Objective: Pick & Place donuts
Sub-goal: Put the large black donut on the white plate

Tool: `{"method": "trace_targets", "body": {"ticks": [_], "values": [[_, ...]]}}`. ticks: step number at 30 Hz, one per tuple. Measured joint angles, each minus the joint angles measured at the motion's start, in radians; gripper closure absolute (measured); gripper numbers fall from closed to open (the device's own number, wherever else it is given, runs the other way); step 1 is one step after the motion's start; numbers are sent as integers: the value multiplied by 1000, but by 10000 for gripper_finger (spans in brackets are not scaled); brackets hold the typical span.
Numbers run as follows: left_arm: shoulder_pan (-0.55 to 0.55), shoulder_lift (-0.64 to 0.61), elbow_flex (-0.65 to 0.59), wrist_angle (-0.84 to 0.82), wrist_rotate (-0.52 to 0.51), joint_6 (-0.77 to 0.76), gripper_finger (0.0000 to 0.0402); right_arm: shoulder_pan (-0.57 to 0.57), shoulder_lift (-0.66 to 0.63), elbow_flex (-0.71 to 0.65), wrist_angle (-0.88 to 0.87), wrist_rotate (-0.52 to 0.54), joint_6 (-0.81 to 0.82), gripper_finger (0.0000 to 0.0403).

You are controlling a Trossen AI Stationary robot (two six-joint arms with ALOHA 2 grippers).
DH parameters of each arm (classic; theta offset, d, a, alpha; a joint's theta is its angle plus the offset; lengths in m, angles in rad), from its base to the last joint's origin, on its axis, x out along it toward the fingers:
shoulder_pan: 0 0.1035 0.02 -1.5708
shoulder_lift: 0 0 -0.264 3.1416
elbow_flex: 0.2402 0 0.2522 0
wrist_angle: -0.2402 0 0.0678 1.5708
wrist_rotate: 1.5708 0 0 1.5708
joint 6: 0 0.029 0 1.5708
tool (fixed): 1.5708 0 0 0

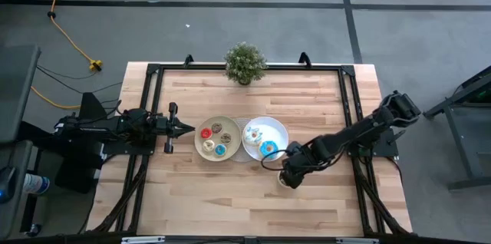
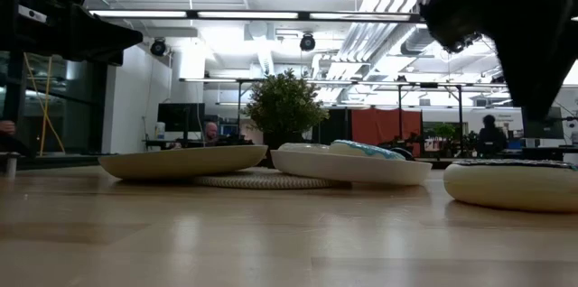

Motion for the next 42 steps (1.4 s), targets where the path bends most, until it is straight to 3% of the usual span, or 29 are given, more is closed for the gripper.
{"method": "trace_targets", "body": {"ticks": [18,42], "values": [[0,0,0,0,0,0,401,-56,115,-25,120,-45,-136,162],[0,0,0,0,0,0,401,-54,158,-24,129,-57,-135,162]]}}
